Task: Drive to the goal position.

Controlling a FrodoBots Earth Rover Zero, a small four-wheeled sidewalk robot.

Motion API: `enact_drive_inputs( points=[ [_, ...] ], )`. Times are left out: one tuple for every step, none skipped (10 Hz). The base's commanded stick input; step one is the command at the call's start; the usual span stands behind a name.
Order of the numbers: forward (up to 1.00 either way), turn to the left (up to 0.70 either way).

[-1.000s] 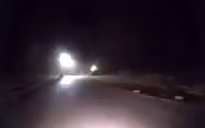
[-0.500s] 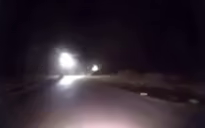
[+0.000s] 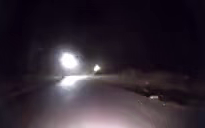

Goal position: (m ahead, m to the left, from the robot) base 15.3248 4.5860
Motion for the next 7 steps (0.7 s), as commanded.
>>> enact_drive_inputs(
  points=[
    [1.0,0.22],
    [1.0,0.12],
    [1.0,0.07],
    [1.0,0.05],
    [1.0,0.04],
    [1.0,0.12],
    [1.0,0.2]
  ],
)
